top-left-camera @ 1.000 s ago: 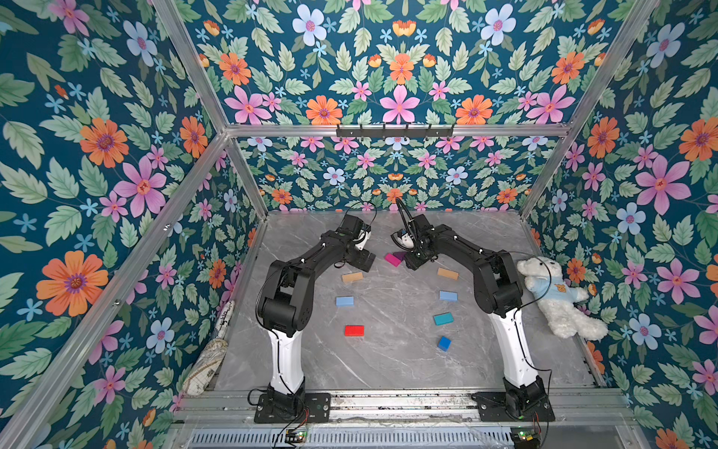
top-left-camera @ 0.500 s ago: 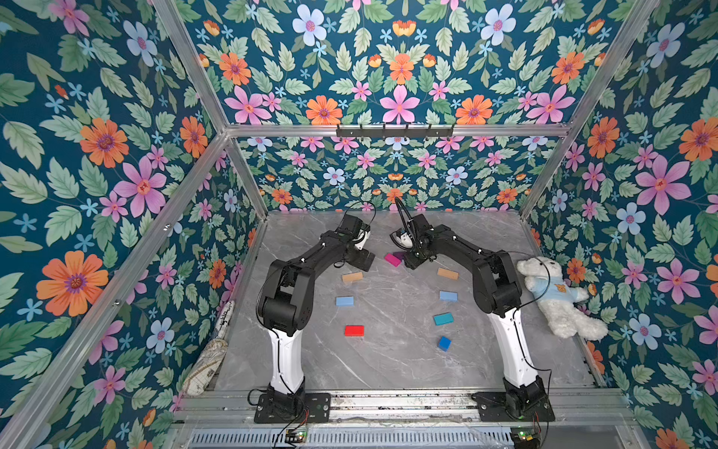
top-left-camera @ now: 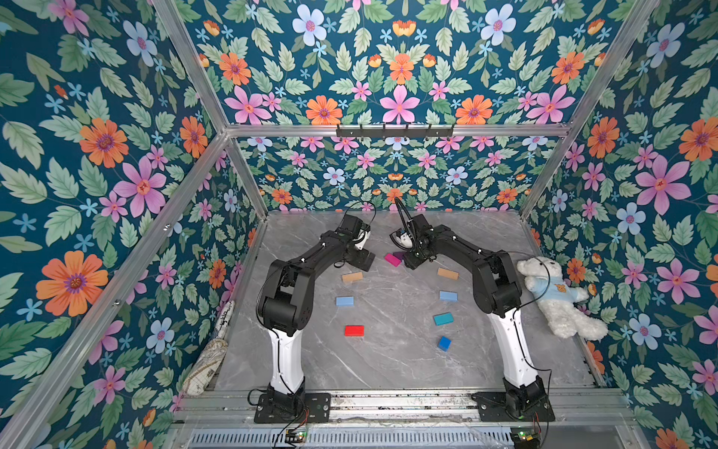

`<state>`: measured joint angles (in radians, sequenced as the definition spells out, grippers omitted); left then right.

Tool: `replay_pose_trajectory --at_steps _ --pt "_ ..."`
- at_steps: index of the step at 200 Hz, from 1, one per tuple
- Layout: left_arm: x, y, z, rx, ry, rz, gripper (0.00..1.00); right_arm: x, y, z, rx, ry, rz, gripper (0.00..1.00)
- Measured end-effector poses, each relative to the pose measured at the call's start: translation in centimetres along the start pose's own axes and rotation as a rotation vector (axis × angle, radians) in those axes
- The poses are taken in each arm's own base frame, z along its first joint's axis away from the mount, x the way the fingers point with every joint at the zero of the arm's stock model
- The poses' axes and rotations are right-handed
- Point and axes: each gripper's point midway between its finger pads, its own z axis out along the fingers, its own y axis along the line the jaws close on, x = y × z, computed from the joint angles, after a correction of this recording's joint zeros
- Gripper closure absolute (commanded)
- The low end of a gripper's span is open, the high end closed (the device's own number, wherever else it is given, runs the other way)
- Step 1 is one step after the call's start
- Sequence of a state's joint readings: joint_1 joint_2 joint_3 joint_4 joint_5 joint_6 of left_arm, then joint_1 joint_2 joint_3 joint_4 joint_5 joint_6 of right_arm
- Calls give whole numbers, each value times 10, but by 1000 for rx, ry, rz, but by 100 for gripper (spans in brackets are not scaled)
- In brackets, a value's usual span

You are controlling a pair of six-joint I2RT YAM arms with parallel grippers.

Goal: Assemble a heart with building blocks
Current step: Assemble the building block at the center of the board.

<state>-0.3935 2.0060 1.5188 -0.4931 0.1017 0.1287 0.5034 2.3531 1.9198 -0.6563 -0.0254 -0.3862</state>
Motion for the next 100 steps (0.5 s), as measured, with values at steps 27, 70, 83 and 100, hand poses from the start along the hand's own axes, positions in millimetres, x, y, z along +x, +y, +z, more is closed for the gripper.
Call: replay_pose_trajectory --at_steps 27,70,83,100 --pt "3 0 1 0 6 -2 1 1 0 1 0 3 0 34" --pt "7 0 3 1 16 -4 1 1 3 2 -10 -2 2 14" --pt "8 0 3 1 17 -6 1 1 4 2 -18 -4 4 2" --pt "7 0 2 1 15 -6 0 2 7 2 -32 -2 7 1"
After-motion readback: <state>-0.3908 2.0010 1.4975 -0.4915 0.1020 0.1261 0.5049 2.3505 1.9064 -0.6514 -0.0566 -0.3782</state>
